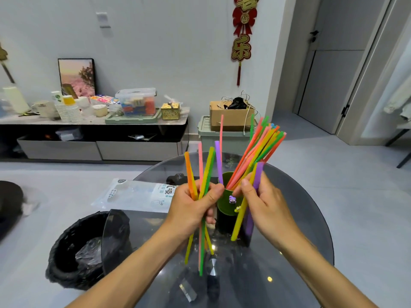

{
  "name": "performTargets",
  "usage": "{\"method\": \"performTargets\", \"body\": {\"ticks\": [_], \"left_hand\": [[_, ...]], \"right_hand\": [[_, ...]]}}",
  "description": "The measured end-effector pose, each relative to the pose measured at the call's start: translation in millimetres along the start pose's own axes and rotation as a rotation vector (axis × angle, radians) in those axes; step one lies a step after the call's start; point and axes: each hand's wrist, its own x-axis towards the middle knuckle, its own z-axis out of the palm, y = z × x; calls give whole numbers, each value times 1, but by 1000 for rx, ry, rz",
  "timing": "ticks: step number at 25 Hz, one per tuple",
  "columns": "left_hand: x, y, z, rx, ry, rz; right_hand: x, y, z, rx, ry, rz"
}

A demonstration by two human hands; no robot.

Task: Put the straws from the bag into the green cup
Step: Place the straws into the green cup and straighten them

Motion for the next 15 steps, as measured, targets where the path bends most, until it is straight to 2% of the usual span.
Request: {"method": "performTargets", "body": {"ticks": [2, 4, 6, 9, 12, 15], "left_hand": [[1, -1, 0, -5, -3, -21], [1, 2, 0, -67, 5, -48], [6, 19, -1, -211, 15, -21], [30, 59, -7, -364, 71, 121], [67, 76, -1, -448, 159, 203], [100, 70, 17, -390, 180, 192]], "right_hand": [[-5, 5, 5, -358, -99, -90], [-6, 4, 8, -379, -99, -63], [2, -5, 1, -71, 69, 17], [17, -17, -17, 479, 297, 85], [27, -16, -15, 584, 454, 115], [38, -4, -5, 550, 537, 156]]}}
